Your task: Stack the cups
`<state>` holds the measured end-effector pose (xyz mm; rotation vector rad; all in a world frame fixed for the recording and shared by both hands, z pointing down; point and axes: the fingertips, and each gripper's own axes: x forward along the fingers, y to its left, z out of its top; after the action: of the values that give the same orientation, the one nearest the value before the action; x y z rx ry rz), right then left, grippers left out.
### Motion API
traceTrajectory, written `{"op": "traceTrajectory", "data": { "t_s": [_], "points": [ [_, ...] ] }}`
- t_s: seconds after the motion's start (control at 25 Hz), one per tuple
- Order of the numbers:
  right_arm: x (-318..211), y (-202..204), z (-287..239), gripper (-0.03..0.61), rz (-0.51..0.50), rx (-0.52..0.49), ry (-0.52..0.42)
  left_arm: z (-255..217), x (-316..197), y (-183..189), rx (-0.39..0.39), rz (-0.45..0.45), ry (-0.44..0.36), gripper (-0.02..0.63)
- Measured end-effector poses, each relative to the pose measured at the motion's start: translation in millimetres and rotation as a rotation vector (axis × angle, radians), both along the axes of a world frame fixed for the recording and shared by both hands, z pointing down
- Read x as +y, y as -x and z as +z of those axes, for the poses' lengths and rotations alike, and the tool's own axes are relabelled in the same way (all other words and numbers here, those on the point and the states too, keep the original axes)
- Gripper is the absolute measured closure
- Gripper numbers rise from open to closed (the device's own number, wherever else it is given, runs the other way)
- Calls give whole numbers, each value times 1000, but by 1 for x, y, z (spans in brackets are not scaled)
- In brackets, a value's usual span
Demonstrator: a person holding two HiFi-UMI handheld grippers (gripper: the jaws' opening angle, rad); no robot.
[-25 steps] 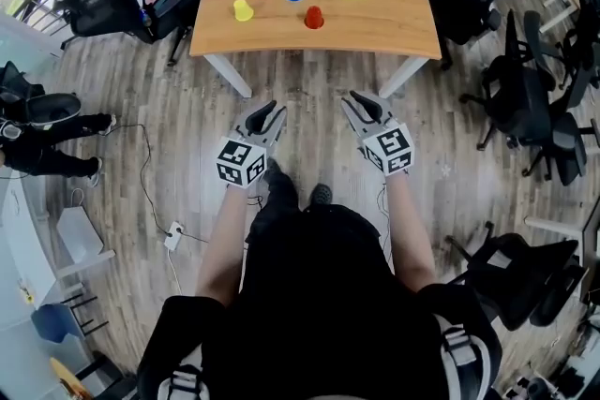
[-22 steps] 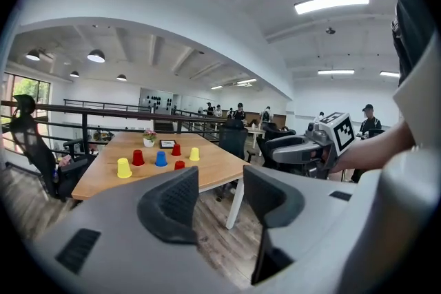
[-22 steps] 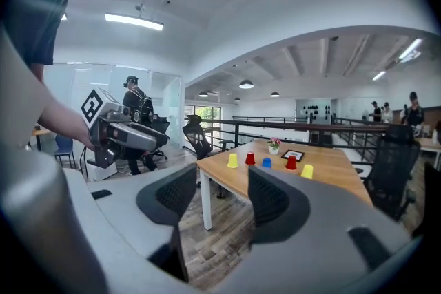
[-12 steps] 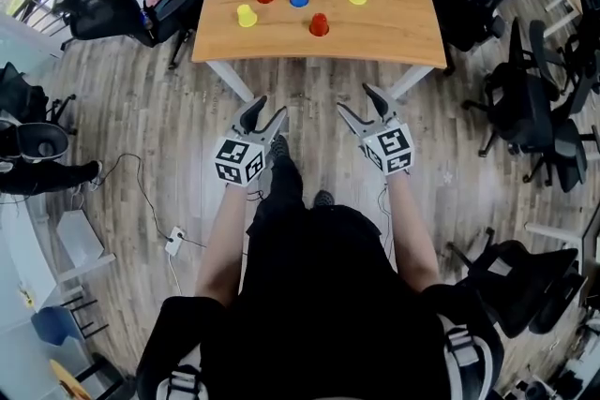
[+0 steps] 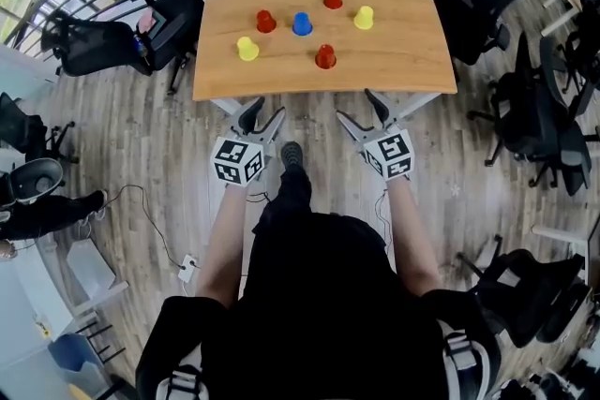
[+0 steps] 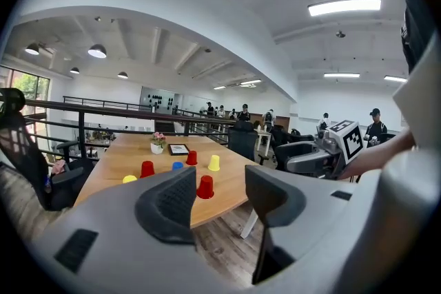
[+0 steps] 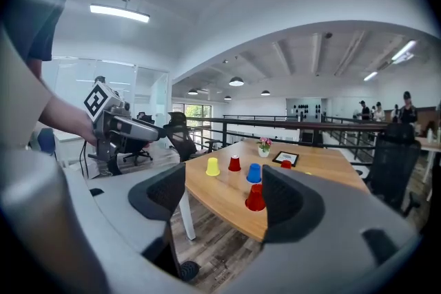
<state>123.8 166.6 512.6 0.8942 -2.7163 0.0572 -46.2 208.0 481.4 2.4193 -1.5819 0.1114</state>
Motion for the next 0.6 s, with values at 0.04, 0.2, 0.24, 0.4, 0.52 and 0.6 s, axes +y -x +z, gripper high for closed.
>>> {"op": "traceTrajectory", "data": {
  "t_s": [0.04, 0.2, 0.24, 0.4, 0.52, 0.6],
  "points": [
    [-10, 4, 0, 225, 7, 0, 4, -1, -13, 6, -1, 3, 1, 393],
    [-46, 13, 5, 225, 39, -1, 33, -2, -55, 30, 0, -1, 14, 393],
    [-54, 15, 7, 225, 49, -2, 41, 0, -64, 35, 0, 2, 20, 393],
    [-87, 31, 15, 225, 71, 5, 66, 10, -96, 53, 0, 17, 46, 393],
    [-109, 44, 22, 225, 82, 12, 88, 21, -116, 64, 2, 36, 78, 393],
    [-122, 53, 28, 225, 94, 19, 106, 26, -127, 70, 2, 56, 93, 393]
  ]
}}
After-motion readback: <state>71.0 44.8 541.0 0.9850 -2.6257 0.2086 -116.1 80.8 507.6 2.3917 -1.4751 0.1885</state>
